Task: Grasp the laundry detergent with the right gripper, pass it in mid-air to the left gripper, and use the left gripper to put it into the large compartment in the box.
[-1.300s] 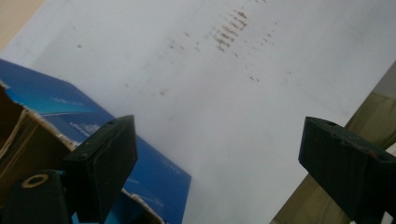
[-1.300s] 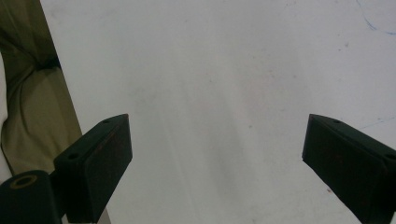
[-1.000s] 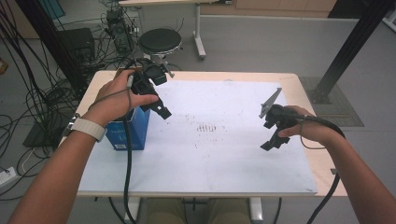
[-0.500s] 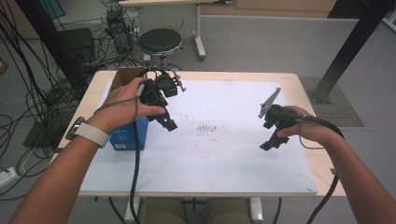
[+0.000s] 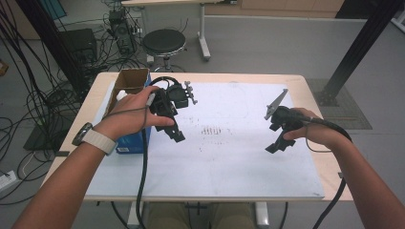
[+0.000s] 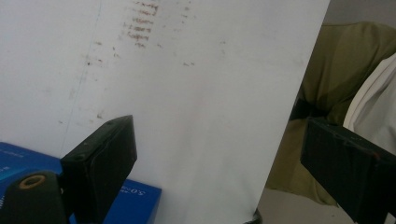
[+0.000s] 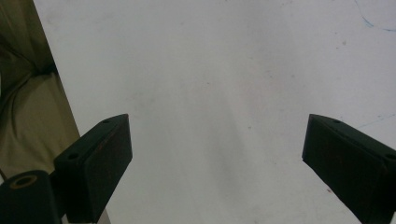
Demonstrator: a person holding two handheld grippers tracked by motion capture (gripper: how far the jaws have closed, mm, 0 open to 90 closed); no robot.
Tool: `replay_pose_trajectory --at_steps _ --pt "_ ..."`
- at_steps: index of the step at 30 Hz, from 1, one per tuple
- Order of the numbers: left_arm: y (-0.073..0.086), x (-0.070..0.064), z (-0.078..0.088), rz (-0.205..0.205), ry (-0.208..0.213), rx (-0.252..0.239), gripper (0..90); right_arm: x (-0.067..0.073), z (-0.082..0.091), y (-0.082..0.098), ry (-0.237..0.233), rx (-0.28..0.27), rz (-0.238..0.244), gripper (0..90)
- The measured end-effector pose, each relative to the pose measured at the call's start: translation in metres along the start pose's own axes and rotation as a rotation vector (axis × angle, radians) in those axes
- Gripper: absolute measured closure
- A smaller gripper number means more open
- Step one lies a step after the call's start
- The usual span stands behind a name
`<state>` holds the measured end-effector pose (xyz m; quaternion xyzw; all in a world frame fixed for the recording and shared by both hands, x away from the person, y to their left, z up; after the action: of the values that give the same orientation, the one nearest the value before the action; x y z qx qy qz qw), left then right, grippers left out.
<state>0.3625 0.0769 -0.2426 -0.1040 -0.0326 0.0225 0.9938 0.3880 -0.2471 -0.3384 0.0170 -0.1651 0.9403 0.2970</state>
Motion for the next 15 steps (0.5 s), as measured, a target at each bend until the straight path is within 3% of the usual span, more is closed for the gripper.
replay_pose_trajectory --at_steps 15 --pt "0.0008 -0.0033 -0.0050 -0.018 0.005 -0.002 11.2 0.0004 -0.0006 -0.0036 0.005 -0.005 -0.004 8.4"
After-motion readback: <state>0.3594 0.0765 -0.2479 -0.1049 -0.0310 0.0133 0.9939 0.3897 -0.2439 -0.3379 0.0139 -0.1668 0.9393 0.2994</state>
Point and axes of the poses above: each handheld gripper's, and its own axes: z roughly backward along the jaws, y roughly out of its underside, x roughly to its left, the point moved 2 cm from there along -z, roughly forward along the jaws, and after that the axes turned 14 degrees about -z, right-handed, at the moved point
